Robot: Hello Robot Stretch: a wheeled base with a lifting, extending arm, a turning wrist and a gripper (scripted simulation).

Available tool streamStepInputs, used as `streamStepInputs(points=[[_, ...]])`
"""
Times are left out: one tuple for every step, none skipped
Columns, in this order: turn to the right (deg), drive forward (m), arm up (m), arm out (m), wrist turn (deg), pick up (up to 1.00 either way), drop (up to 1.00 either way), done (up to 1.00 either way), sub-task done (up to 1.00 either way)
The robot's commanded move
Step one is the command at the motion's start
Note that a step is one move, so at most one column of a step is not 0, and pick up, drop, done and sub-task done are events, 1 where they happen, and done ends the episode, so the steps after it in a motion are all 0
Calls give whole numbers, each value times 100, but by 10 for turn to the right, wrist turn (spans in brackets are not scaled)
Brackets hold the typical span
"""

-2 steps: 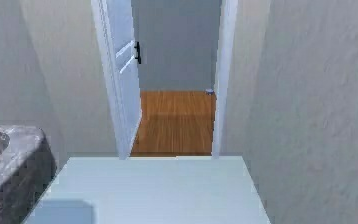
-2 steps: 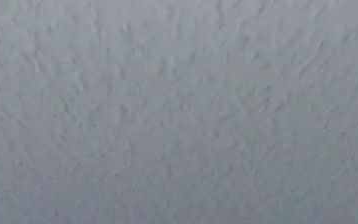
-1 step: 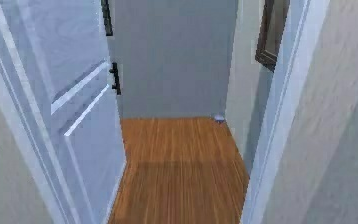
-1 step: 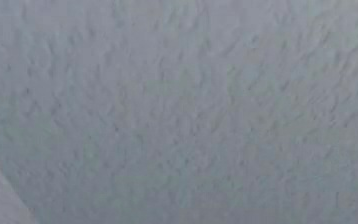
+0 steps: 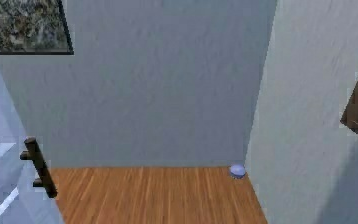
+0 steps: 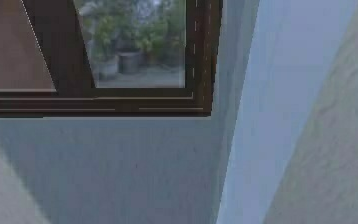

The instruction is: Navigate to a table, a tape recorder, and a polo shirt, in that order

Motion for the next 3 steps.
streamStepInputs(points=[[0,85,0,0,0,0,0,0,0],[-450,0,0,0,0,0,0,0,0],[-150,0,0,0,0,0,0,0,0]])
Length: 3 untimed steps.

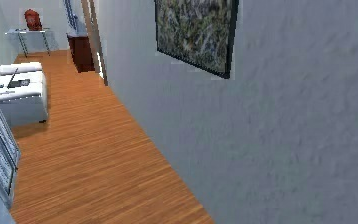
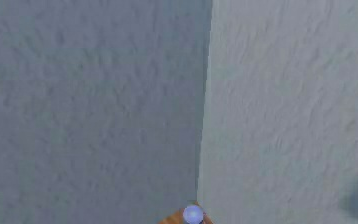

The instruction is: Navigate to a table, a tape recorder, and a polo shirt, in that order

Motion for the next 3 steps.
streamStepInputs(points=[[0,35,0,0,0,0,0,0,0],[-300,0,0,0,0,0,0,0,0],[0,100,0,0,0,0,0,0,0]])
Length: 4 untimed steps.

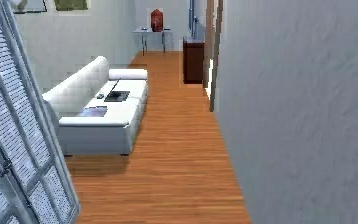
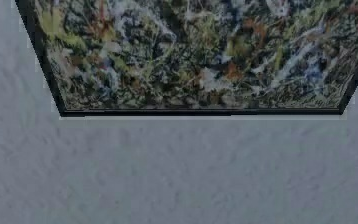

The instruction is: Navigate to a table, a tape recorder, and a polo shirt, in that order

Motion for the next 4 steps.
streamStepInputs(points=[[0,100,0,0,0,0,0,0,0],[0,100,0,0,0,0,0,0,0],[0,100,0,0,0,0,0,0,0],[-90,0,0,0,0,0,0,0,0]])
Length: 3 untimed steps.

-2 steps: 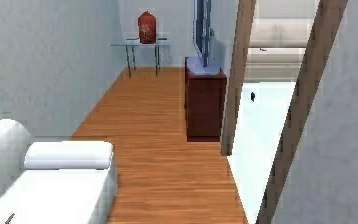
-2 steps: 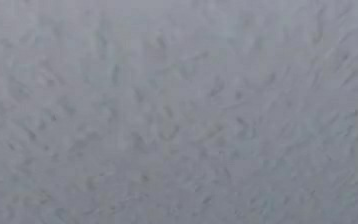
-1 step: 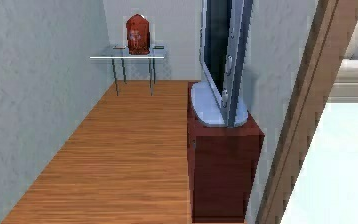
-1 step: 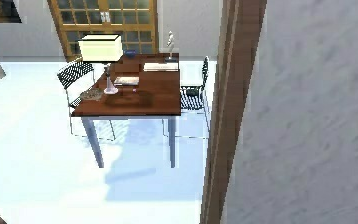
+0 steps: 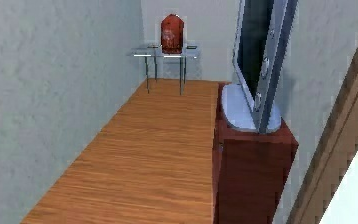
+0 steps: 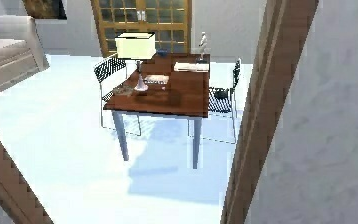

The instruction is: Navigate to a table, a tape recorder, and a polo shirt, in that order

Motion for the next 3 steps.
streamStepInputs(points=[[0,25,0,0,0,0,0,0,0],[210,0,0,0,0,0,0,0,0],[0,0,0,0,0,0,0,0,100]])
